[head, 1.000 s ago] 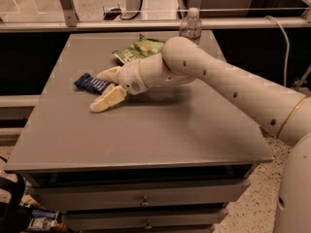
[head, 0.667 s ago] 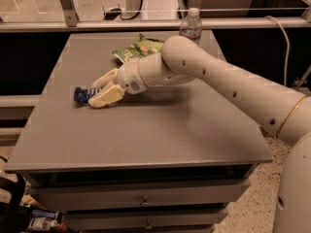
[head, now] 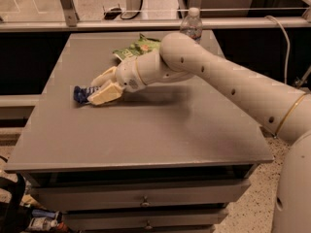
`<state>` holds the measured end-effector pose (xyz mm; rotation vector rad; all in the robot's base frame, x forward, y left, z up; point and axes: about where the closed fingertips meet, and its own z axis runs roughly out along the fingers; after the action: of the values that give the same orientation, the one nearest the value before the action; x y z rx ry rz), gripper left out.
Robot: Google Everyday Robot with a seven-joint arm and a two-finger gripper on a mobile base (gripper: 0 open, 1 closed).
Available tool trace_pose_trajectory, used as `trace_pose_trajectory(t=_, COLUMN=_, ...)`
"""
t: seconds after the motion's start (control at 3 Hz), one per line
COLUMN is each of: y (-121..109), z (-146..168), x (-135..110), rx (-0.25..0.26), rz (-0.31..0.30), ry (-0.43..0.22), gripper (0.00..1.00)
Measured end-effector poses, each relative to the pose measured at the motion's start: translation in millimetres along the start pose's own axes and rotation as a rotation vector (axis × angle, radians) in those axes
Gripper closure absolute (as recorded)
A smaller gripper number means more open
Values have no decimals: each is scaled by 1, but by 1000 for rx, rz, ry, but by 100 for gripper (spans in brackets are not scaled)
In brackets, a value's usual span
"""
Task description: Pick rxbar blueberry
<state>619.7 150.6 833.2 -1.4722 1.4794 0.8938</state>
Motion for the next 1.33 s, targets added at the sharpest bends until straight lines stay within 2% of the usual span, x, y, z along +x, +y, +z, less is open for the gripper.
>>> trace_pose_trajectory(t=0.33, y=-1, z=-11, x=-25, rx=17, rz=-61, ry=6, gripper=100)
trace_pose_trajectory(t=1.33, y=5, z=-40, x=-75, rx=69, rz=-236, ry=-16, gripper=100)
